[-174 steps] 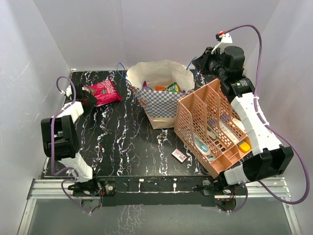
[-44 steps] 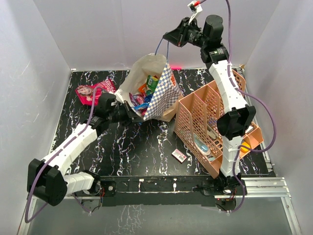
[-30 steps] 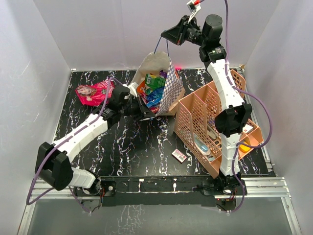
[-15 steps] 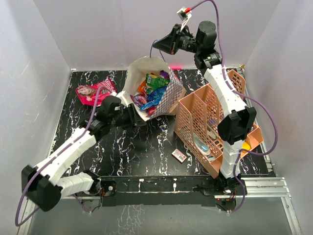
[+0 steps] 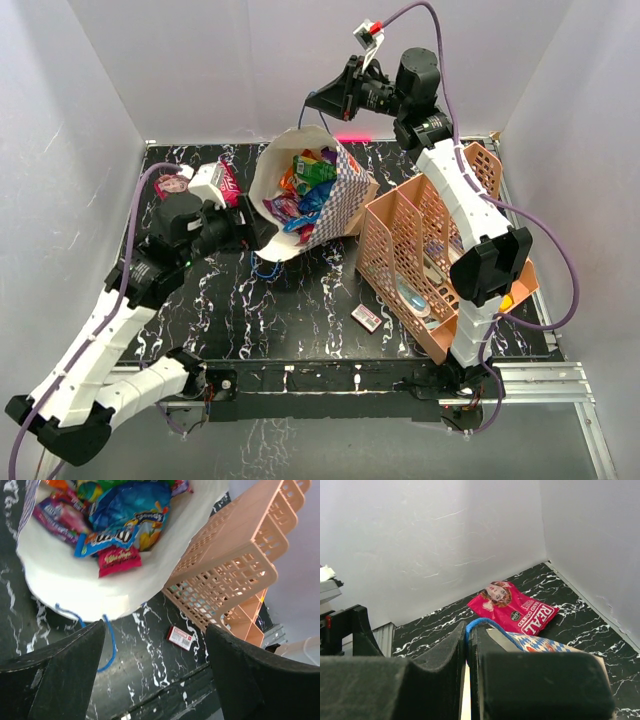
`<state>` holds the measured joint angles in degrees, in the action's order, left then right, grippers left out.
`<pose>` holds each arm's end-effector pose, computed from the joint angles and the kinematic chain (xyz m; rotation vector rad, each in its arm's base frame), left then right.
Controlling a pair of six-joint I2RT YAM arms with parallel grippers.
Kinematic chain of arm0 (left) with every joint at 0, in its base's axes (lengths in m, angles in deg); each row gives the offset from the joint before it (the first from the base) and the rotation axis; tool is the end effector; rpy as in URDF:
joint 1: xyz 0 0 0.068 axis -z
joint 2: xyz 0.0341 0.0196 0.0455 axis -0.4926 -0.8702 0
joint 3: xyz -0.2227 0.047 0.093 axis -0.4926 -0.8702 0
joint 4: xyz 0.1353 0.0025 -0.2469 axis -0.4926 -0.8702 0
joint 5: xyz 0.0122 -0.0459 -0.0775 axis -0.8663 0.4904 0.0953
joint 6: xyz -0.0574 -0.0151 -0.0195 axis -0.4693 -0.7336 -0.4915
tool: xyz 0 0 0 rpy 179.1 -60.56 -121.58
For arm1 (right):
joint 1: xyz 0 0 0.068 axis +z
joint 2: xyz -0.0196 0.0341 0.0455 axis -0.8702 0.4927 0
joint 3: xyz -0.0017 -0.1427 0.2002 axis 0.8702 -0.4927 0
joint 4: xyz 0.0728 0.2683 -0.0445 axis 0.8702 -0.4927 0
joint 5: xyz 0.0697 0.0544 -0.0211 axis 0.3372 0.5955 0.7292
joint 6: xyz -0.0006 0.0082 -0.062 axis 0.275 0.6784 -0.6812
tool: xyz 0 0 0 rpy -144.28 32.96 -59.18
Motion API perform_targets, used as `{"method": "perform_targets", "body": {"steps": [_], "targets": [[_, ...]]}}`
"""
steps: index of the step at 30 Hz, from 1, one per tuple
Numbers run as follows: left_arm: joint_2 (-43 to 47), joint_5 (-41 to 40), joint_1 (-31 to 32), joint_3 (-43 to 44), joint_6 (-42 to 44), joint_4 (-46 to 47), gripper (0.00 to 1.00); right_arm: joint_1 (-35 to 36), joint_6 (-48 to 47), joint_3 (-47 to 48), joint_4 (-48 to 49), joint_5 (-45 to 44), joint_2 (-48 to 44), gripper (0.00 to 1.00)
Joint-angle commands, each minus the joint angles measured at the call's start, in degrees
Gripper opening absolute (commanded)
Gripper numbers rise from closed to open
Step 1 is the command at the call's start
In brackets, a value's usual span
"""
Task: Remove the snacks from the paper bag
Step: Adjust the paper bag at the center of the board.
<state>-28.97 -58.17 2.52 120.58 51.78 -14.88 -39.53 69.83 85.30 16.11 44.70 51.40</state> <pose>0.1972 -0.1257 0.3843 0.0206 1.9791 -0.7893 0.4077 0.1953 0.4618 -0.7360 1.4505 1.2281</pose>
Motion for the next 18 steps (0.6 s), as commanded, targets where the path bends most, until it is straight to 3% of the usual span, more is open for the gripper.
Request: {"method": "perform_targets", "body": {"steps": [1,2,5,7,18], "targets": [[-5.48,4.84,0.14,0.94,4.79,8.38,0.76,0.29,0.16,3.21,3.03,-1.45,-3.24,0.08],[-6.88,5.44,0.14,1.14,4.84,10.3,0.73,0.32,0.31,2.86,2.9,-1.9,-3.44,0.08],[-11.99,2.02,0.17,3.43,5.06,12.92,0.48,0.32,0.63,0.66,3.37,-3.73,-4.9,0.08],[-16.17,-1.52,0.15,5.81,5.03,12.5,0.39,0.27,0.59,-0.83,3.46,-5.22,-5.86,0.08],[-33.73,-9.51,2.15,9.49,8.16,18.5,0.27,1.64,0.67,-2.2,2.8,-6.81,-7.77,0.08]]}}
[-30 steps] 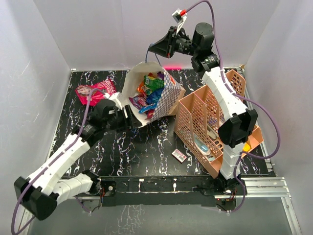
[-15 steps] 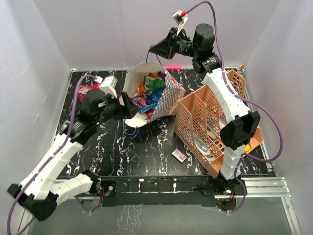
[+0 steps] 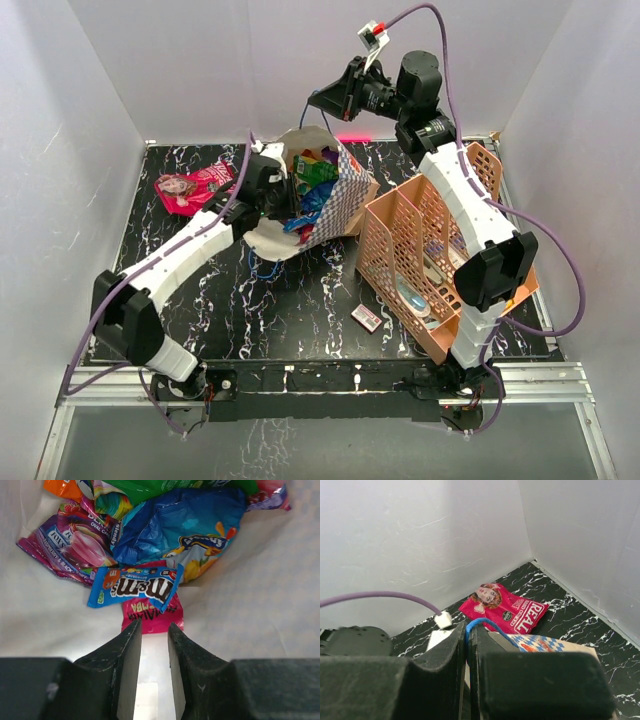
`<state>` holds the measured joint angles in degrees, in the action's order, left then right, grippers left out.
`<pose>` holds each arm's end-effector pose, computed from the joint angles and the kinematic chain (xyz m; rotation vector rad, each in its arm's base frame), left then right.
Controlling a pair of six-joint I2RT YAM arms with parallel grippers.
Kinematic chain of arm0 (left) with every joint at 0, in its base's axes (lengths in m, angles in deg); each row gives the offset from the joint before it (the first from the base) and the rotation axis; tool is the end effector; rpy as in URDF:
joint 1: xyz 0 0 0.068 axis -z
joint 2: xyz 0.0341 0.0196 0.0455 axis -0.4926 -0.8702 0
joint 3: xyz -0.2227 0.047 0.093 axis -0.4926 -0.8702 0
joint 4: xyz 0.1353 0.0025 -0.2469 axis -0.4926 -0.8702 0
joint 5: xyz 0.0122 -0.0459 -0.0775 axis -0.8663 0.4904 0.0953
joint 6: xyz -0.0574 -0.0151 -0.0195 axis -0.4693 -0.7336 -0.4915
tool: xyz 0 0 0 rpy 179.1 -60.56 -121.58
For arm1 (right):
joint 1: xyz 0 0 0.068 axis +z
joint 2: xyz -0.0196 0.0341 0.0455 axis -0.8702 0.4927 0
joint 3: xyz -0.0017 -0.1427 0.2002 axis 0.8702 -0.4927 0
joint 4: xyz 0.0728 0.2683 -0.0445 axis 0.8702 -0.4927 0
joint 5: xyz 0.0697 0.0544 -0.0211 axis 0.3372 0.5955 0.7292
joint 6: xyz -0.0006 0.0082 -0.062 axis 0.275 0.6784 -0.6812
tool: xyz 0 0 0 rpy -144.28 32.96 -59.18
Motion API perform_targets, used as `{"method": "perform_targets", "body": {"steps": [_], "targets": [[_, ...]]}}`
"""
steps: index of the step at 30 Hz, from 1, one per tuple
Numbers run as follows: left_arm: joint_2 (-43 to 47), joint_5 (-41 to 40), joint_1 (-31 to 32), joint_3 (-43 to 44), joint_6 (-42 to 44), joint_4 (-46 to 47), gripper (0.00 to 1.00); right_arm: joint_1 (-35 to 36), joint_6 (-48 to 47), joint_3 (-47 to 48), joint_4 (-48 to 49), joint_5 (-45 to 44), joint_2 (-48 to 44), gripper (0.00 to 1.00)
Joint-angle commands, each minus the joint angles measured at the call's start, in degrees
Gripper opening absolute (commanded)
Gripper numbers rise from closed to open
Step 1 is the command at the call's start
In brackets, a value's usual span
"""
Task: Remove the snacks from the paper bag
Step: Adjust the paper bag at the center of the board, then take out the snack from the paper bag.
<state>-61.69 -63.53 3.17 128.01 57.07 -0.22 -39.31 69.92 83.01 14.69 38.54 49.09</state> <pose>0.3193 -0.2019 0.2966 0.0690 2.1338 -0.5721 0.4035 0.1918 0.4627 -0.6366 1.4914 1.1654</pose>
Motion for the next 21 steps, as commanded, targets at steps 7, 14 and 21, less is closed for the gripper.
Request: {"method": "perform_targets", "body": {"steps": [7,14,21], "targets": [[-8.4,-7.65,3.67,2.92,5.2,8.47,0.34,2.3,-0.73,-0.32,2.78,-1.66,-5.72,0.08],[-15.31,-8.13,3.79,5.77,6.29,7.69,0.57,2.3,-1.79,0.4,1.76,-2.59,-6.04,0.08],[-16.55,-9.19,3.79,3.47,8.83,8.64,0.68,2.3,-2.15,0.37,1.21,-3.07,-6.36,0.08]]}}
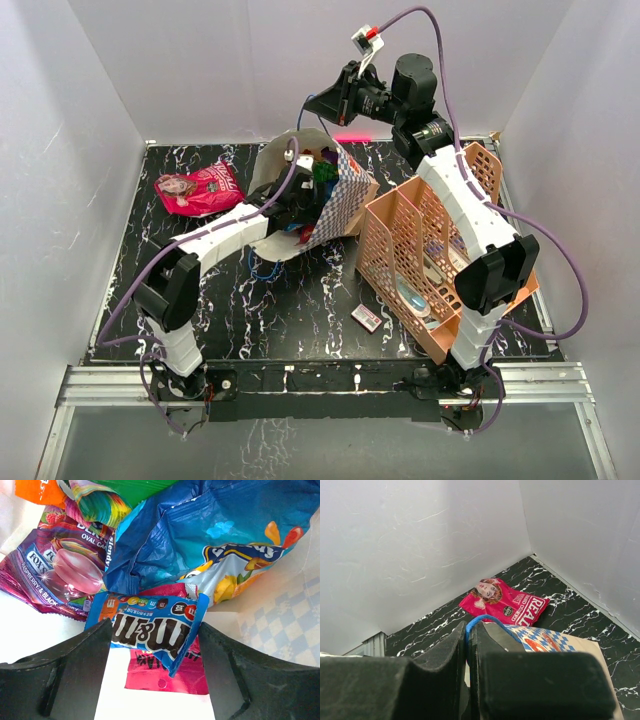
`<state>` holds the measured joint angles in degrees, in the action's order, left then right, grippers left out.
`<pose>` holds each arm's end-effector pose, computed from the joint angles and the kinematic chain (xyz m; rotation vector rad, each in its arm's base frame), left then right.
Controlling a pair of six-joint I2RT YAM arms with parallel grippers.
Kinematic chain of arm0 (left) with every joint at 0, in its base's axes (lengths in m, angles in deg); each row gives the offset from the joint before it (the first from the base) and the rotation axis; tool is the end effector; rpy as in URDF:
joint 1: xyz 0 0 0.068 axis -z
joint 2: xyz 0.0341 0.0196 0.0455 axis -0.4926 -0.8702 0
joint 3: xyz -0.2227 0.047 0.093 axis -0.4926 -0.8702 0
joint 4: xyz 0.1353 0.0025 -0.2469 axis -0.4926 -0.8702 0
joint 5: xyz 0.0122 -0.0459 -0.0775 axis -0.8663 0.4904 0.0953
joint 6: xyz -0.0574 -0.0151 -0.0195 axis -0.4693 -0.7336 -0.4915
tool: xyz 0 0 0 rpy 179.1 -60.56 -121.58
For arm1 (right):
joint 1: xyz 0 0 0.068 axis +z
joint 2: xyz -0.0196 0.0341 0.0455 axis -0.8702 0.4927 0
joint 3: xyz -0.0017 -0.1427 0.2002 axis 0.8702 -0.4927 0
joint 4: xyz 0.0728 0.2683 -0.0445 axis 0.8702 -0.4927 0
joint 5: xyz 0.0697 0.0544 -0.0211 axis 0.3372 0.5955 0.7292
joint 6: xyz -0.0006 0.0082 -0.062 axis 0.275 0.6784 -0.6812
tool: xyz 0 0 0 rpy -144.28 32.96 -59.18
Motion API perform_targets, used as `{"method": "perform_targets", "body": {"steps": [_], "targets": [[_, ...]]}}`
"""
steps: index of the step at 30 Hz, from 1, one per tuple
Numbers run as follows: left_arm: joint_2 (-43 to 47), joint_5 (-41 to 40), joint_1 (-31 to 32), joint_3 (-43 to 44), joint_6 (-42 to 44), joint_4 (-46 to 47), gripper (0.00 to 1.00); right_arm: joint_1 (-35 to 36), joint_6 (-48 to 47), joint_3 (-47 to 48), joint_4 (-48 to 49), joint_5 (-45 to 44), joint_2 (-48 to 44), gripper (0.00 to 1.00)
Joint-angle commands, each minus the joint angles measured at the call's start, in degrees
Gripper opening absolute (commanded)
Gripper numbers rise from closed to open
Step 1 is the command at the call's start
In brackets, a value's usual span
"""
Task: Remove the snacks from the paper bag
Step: Take out the snack from the paper bag.
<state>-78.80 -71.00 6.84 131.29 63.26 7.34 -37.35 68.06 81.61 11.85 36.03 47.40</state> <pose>0.3547 -0.2503 0.2161 0.1909 2.1958 -0.3631 0.3923 0.2019 0.4612 -0.6397 1.5225 1.1441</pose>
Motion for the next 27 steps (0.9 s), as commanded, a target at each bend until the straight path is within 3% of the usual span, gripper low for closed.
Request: {"method": "perform_targets", "body": {"steps": [1,5,8,11,13,21,23,27], "targets": [[-0.15,-1.6,0.12,0.74,2.69,0.29,0.66,0.33,-0.21,1.72,4.14,-0.53,-4.77,0.08],[-2.55,-2.03,0.16,1.75,1.48,-2.0,0.52,0.33,-0.15,1.5,4.16,-0.9,-5.03,0.08],[-2.19,-2.93,0.12,1.63,1.28,-2.75,0.5,0.33,-0.28,1.07,4.16,-1.17,-5.05,0.08],[-1.67,-5.25,0.18,1.74,1.75,-3.85,0.67,0.33,-0.48,0.43,4.16,-1.38,-6.56,0.08],[-1.53,-7.02,0.28,1.55,1.73,-5.13,0.73,0.31,-0.82,-0.06,4.16,-1.65,-7.1,0.08],[-0.65,-10.54,1.15,-1.99,-1.86,-6.24,0.76,0.32,-1.29,-1.09,4.4,-2.0,-7.43,0.07],[-1.72,-12.1,1.3,-1.3,-2.73,-7.78,0.73,0.3,-1.1,-1.03,4.5,-1.92,-7.32,0.08],[-1.71,-14.05,1.61,-0.68,-2.22,-8.05,0.39,0.33,-1.33,-1.42,4.51,-2.13,-7.79,0.08]]}}
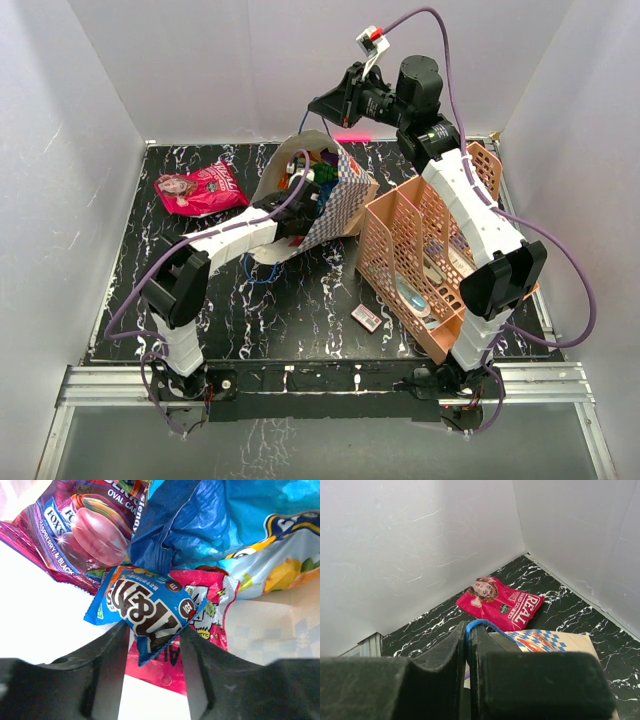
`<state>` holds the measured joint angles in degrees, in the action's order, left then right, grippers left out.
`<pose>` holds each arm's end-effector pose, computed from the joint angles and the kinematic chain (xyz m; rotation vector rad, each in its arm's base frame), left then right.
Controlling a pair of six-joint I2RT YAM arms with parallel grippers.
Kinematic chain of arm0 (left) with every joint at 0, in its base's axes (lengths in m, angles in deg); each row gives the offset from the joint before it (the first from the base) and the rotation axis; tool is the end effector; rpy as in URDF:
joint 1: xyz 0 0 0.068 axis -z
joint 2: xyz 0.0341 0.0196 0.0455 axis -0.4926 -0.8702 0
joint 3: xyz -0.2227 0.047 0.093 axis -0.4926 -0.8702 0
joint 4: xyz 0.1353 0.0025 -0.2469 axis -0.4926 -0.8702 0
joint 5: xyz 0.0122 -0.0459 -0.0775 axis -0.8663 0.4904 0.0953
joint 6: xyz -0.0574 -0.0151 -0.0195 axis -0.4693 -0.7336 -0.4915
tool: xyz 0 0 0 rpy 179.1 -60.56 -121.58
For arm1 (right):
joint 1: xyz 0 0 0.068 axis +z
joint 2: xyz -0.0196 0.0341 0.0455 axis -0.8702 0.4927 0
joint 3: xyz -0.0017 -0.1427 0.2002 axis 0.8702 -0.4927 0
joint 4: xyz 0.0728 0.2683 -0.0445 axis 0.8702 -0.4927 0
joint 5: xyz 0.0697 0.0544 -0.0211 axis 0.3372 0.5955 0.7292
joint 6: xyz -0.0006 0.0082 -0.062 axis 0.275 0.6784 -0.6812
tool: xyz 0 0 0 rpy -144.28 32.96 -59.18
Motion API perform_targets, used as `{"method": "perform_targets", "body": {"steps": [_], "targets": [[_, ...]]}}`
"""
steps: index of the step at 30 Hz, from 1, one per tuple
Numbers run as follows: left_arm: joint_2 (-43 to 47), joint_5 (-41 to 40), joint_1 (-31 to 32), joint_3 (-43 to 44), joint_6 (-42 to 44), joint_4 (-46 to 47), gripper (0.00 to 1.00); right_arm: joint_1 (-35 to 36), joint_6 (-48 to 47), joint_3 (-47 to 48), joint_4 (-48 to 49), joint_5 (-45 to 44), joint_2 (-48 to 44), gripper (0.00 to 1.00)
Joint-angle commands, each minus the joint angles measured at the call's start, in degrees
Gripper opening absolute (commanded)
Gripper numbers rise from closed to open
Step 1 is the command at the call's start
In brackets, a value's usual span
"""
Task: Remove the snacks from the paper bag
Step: Take out the snack from the paper bag.
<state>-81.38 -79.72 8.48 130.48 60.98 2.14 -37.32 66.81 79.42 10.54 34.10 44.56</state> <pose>0.3466 -0.2509 0.1854 0.1307 2.2906 -0.1569 0.3820 0.1965 0.4656 -0.6244 1.5292 1.1056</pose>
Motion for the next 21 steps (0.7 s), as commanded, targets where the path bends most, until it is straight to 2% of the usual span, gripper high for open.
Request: {"method": "perform_targets", "body": {"steps": [1,7,13,21], "targets": [[1.36,-5.64,0.01,-0.01,0.31,-2.44,0.35,0.31,-0.08,0.62,5.82,-0.26,-5.08,0.08],[5.89,-7.24,0.08,0.05,2.85,-1.0,0.1,0.31,-0.75,-0.09,5.65,-0.64,-5.75,0.08],[11.02,-8.27,0.15,0.16,5.81,-0.89,0.03,0.31,-0.87,-0.39,5.48,-0.7,-5.82,0.08],[16.49,-2.88,0.15,-0.17,6.62,-2.52,0.0,0.29,-1.33,-1.99,5.37,-1.53,-6.9,0.08]]}}
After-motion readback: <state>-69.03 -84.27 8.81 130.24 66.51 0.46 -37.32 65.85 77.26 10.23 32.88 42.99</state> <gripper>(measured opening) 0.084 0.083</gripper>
